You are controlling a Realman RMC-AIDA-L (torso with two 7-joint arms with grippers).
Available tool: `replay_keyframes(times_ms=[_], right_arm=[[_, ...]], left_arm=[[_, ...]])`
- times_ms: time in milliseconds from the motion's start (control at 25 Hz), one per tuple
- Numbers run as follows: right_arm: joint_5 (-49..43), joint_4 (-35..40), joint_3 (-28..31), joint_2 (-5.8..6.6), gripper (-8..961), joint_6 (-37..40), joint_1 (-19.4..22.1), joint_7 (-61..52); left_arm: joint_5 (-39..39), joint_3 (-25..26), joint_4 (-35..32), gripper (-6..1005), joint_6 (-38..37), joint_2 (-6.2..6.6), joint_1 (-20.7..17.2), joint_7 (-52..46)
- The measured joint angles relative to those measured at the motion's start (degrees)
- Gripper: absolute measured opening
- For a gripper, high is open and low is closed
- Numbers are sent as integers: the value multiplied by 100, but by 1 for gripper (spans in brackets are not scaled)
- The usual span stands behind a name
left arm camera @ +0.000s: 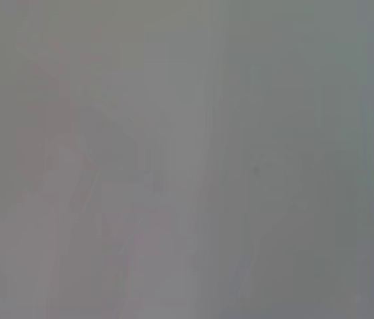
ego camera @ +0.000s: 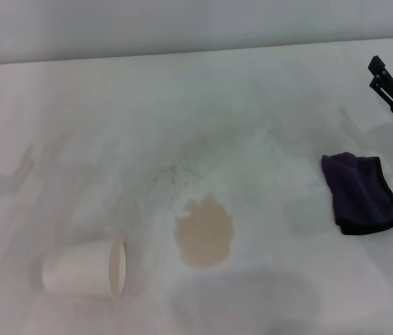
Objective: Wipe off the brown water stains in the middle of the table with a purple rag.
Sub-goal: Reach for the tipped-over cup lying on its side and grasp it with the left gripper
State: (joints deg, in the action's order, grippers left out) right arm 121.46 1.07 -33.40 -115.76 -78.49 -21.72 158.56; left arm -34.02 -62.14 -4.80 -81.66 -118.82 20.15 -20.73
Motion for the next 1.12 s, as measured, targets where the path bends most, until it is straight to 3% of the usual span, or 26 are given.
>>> replay_keyframes(times_ms=[240,440,880,1120], right_arm=[[1,-25,0,1,876,28,-1,0],[1,-29,8,-1,876,44,10,0],[1,-37,40,-8,876,-31,6,0],[10,-4,65,-4,875,63,-33,0]], left_arm=[[-254,-10,-22,892,15,21,-15,-26],[-853,-14,-293,892,201,158,27,-698],[-2000,-15,-1847,891,757,260,-339,-2496],[-3329,35,-2964,891,1066,307,-444,-3947]])
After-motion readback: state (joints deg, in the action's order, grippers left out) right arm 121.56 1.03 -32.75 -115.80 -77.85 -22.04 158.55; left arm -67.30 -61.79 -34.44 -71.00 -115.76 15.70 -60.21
